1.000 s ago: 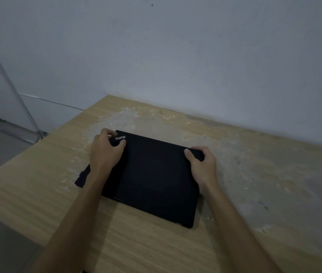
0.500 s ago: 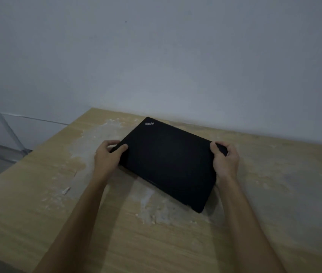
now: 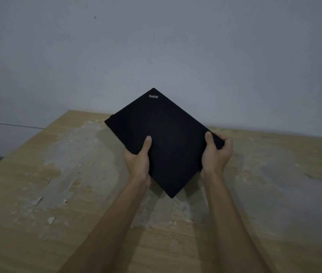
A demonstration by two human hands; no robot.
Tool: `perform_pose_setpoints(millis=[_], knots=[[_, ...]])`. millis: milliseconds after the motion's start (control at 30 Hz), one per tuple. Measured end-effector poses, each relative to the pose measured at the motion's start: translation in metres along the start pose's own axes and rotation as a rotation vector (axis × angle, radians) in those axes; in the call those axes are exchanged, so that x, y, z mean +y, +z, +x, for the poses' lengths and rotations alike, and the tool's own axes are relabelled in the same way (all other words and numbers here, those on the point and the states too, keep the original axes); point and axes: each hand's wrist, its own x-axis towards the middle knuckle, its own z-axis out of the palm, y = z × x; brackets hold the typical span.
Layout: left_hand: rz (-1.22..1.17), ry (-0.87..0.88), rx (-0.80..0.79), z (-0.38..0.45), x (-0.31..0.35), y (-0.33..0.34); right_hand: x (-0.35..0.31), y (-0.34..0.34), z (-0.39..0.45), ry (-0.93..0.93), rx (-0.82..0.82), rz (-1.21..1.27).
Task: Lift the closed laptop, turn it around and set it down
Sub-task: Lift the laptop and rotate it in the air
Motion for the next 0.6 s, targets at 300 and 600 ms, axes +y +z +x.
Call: perform_pose_setpoints(millis=[300,600], knots=[[0.196,-0.091,-0.225,0.034,0.029,-0.029,-0.004,-0.026,0.029,0.260,-0.609,-0.247],[0.363,-0.304,-0.548,0.029,0.033,-0.022,-0.003,-0.029,0.029,0.441,-0.611,-0.098]])
